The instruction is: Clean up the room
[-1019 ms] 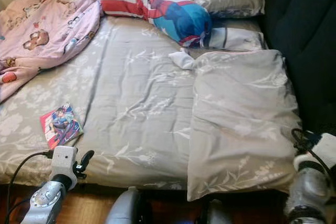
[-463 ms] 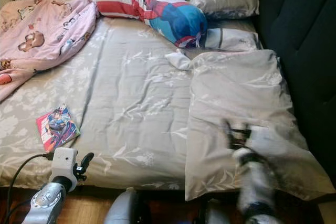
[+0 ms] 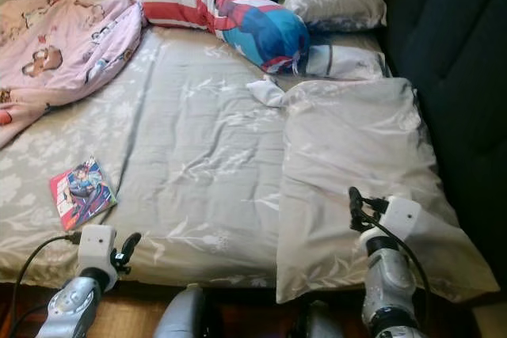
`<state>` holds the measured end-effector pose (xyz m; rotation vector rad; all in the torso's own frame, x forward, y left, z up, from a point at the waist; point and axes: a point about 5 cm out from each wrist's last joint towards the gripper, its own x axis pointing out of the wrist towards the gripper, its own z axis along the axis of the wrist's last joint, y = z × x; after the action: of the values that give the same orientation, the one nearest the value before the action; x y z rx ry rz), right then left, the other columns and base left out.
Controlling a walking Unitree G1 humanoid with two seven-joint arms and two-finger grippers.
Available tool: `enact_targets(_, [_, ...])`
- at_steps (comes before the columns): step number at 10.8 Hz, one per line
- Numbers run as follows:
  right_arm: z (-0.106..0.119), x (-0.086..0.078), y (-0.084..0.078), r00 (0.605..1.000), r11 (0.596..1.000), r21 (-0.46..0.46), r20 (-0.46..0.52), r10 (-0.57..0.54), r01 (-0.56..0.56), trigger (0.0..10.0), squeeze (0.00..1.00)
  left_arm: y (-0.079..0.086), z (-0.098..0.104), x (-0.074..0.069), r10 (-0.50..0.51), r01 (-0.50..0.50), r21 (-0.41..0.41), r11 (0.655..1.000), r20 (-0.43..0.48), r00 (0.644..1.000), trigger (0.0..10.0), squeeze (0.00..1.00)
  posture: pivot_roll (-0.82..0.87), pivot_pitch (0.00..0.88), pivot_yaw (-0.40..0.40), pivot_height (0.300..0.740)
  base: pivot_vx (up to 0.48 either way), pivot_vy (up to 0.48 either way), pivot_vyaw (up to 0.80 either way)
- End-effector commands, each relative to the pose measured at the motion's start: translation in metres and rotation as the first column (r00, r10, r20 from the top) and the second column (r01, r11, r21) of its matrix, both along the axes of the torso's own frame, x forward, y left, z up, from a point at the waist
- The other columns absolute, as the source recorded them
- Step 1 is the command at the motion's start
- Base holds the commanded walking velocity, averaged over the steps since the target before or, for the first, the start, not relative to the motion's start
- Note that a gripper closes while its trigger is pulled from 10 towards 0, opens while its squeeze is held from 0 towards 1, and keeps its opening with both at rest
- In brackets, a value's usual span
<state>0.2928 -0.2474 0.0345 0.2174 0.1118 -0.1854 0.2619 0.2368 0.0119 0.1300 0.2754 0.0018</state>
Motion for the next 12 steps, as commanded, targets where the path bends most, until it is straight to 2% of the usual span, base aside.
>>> enact_targets(1, [-0.009, -0.006, 0.001, 0.999, 1.0, 0.01, -0.043, -0.006, 0.006, 10.0, 0.0, 0.006, -0.006, -0.006, 0.039, -0.04, -0.013, 0.999, -0.024, 0.999, 10.0, 0.0, 0.15, 0.191, 0.04, 0.649, 0.0, 0.428, 0.0])
enact_targets(6, [-0.008, -0.001, 0.006, 0.999, 1.0, 0.02, -0.05, -0.012, 0.013, 10.0, 0.0, 0.01, -0.003, -0.005, 0.051, -0.051, -0.005, 0.999, -0.012, 0.999, 10.0, 0.0, 0.16, 0.192, 0.044, 0.649, 0.0, 0.428, 0.0])
enact_targets(10, [-0.009, 0.002, 0.013, 0.997, 0.999, 0.02, -0.066, 0.03, -0.029, 10.0, 0.0, 0.008, -0.003, -0.005, 0.037, -0.037, 0.003, 0.999, -0.009, 0.999, 10.0, 0.0, 0.16, 0.178, 0.048, 0.649, 0.0, 0.0, 0.0])
enact_targets(12, [-0.009, 0.01, 0.015, 0.986, 0.999, -0.014, -0.159, 0.043, -0.045, 10.0, 0.0, 0.008, -0.003, -0.005, 0.028, -0.028, 0.006, 1.0, -0.005, 1.0, 10.0, 0.0, 0.17, 0.172, 0.051, 0.649, 0.0, 0.0, 0.0])
